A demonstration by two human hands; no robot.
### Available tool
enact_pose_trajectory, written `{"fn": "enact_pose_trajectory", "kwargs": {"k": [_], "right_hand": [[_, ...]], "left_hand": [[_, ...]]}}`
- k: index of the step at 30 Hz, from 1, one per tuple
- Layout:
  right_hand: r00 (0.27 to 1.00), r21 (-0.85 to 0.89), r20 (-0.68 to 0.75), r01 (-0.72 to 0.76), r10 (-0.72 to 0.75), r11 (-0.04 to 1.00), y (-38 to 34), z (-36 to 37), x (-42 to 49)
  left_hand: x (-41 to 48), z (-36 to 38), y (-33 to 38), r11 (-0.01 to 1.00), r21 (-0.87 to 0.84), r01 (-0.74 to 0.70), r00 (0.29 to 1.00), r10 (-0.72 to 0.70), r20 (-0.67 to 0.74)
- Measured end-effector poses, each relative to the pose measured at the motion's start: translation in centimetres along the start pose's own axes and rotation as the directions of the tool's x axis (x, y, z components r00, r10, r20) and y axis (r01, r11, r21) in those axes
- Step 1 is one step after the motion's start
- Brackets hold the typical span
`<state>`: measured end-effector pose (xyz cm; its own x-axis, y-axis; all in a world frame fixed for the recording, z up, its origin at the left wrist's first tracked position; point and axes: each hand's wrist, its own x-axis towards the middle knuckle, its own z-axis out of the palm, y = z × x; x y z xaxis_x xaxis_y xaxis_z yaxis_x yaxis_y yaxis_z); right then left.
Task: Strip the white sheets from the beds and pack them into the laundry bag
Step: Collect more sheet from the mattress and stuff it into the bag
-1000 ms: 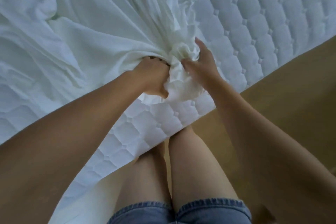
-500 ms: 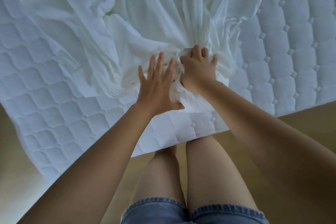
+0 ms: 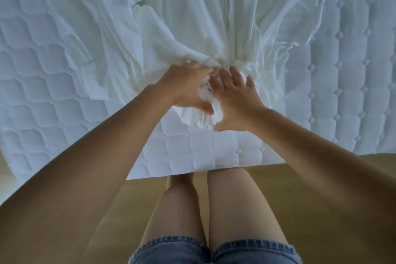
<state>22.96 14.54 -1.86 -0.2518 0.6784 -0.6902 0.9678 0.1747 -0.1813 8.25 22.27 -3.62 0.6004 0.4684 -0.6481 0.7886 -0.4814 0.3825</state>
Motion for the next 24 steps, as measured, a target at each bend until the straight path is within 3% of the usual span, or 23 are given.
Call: {"fn": "enact_pose_trajectory", "kwargs": {"k": [2, 4, 6, 11, 15, 19, 21, 22, 24], "right_hand": [[0.999, 0.081, -0.02, 0.027, -0.026, 0.996, 0.0, -1.1, 1.7], [0.999, 0.204, -0.029, 0.046, -0.041, 0.978, 0.1, -2.4, 3.0], [1.0, 0.335, -0.014, 0.016, -0.012, 0.942, 0.5, -4.1, 3.6], [0.983, 0.679, 0.143, -0.017, -0.11, 0.734, 1.1, -7.8, 4.6], [0.916, 0.752, 0.35, -0.149, -0.196, 0.643, -0.6, -7.9, 5.4], [0.818, 0.771, 0.523, -0.333, -0.242, 0.543, -2.6, -3.8, 3.8], [0.864, 0.757, 0.473, -0.298, -0.172, 0.582, -4.0, -2.2, 3.2], [0.918, 0.75, 0.383, -0.243, -0.105, 0.615, -4.6, -1.7, 3.0], [0.996, 0.664, 0.073, -0.091, 0.057, 0.742, -5.3, -2.0, 2.1]], "left_hand": [[-1.7, 0.7, -0.8, 0.996, -0.058, 0.072, 0.994, -0.076, -0.083], [-3.1, 1.6, -0.8, 0.965, -0.226, 0.136, 0.962, -0.184, -0.203], [-4.0, 2.6, 0.2, 0.952, -0.285, 0.109, 0.911, -0.21, -0.356], [-5.8, 3.6, 1.5, 0.998, 0.051, 0.045, 0.787, -0.004, -0.617], [-8.2, 2.4, 0.5, 0.966, 0.22, 0.134, 0.852, 0.0, -0.523], [-9.7, 4.7, -0.7, 0.976, 0.219, 0.0, 0.908, 0.092, -0.409], [-9.7, 5.2, -0.9, 0.985, 0.171, 0.005, 0.95, 0.049, -0.309], [-9.6, 5.1, -0.9, 0.989, 0.146, 0.037, 0.974, -0.004, -0.226], [-8.6, 4.2, -1.0, 0.987, 0.103, 0.12, 0.99, -0.111, -0.082]]}}
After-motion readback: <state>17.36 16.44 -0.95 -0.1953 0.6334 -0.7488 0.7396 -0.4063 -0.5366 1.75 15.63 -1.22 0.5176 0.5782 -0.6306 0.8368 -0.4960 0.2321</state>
